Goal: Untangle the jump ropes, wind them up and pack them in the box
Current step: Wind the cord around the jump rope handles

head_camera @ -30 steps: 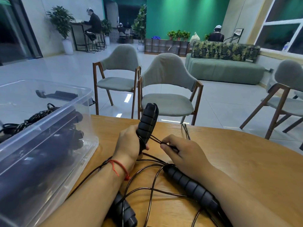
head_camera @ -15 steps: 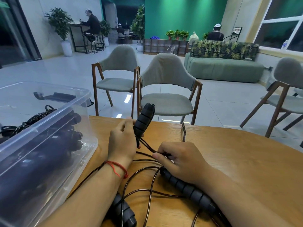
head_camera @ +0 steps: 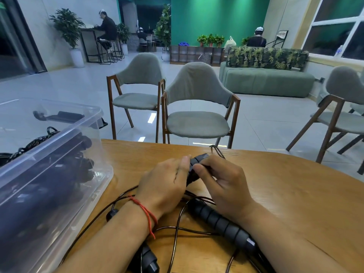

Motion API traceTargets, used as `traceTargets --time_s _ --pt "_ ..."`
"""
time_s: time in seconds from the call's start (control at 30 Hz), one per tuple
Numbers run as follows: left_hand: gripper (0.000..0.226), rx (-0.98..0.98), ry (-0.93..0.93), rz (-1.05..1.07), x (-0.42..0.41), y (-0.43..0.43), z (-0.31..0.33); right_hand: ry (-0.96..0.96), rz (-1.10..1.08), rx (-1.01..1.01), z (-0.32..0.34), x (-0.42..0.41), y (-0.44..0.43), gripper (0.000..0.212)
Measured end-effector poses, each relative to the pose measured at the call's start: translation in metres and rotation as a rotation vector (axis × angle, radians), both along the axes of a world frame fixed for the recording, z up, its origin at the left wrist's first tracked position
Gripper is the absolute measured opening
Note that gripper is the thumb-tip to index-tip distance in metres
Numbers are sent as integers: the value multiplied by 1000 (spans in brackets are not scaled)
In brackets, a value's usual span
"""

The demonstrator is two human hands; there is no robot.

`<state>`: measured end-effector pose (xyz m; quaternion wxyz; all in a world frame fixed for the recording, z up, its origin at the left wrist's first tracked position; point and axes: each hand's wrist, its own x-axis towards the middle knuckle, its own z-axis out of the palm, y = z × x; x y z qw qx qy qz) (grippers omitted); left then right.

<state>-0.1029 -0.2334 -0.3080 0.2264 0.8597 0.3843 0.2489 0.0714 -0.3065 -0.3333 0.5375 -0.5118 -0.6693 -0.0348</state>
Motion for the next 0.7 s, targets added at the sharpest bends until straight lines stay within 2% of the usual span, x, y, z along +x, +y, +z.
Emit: traceTargets --time_s 0.1,0.17,0.27,0.37,0.43,0.6,0.7 --pt "69 -12 25 -103 0 4 -3 206 43 -64 6 -1 0 13" --pt "80 -10 98 -140 1 5 -6 253 32 -85 10 1 1 12" --pt "85 71 182 -135 3 6 -11 168 27 -111 9 2 1 10" --pt "64 101 232 -110 4 6 -10 51 11 -125 13 2 3 10" --pt "60 87 222 -152 4 3 -7 47 15 -135 20 8 1 11" --pt "77 174 196 -297 2 1 -7 278 102 -409 46 35 -7 14" --pt "71 226 145 -384 0 -1 -6 417 246 -605 47 51 -9 14"
